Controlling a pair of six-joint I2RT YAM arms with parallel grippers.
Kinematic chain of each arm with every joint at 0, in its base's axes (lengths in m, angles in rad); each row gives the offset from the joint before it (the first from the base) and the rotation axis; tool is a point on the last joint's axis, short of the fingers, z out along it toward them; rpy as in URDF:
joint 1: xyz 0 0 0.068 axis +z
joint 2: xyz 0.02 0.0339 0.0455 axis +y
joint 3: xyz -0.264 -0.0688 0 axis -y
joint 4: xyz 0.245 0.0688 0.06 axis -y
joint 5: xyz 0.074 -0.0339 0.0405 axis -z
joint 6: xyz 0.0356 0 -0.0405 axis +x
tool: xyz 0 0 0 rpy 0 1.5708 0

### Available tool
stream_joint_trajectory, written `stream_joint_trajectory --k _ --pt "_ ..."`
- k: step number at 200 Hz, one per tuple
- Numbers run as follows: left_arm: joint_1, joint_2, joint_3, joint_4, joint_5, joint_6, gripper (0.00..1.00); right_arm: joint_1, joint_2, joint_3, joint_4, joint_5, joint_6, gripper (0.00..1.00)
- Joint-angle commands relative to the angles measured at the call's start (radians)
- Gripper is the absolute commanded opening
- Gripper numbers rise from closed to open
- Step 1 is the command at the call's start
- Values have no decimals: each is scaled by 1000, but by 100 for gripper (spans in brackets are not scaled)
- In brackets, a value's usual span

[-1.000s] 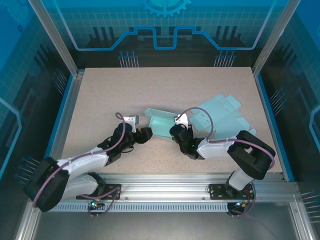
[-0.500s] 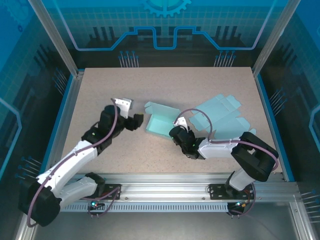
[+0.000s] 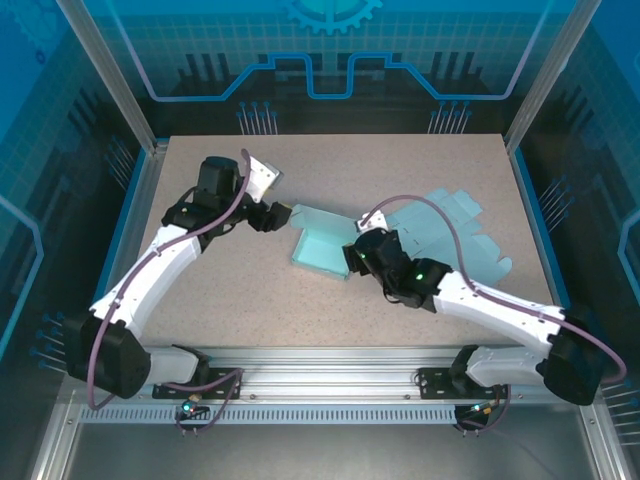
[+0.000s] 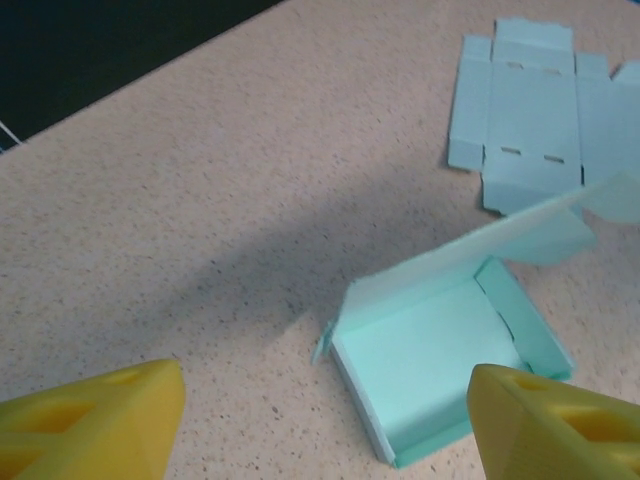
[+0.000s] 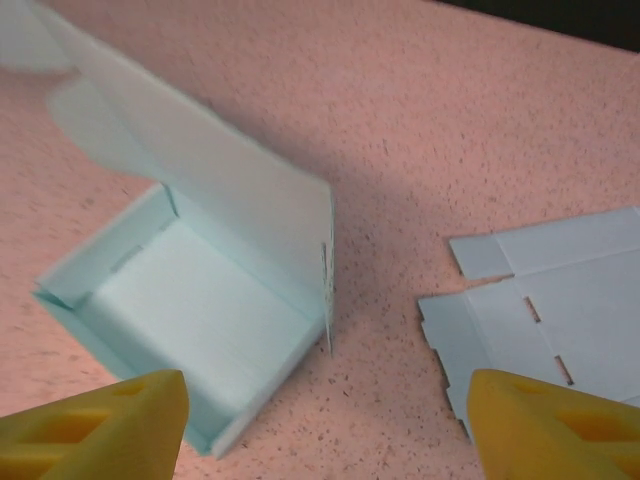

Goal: Fold the paper box

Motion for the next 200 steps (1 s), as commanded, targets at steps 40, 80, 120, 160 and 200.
stream_joint_trajectory --k 40,80,120,160,200 --pt "52 85 -69 70 154 11 61 -89 91 249 -345 -226 -44 63" --pt "52 130 -118 132 205 0 59 -108 183 341 -381 -266 -47 65" --pt "52 196 -103 144 245 -6 52 -130 255 401 -449 -280 -32 65" --pt "44 250 -79 162 251 -23 44 -167 306 420 -459 -269 -6 61" --pt "14 282 -56 168 245 -24 38 -183 346 433 -419 -318 -15 56"
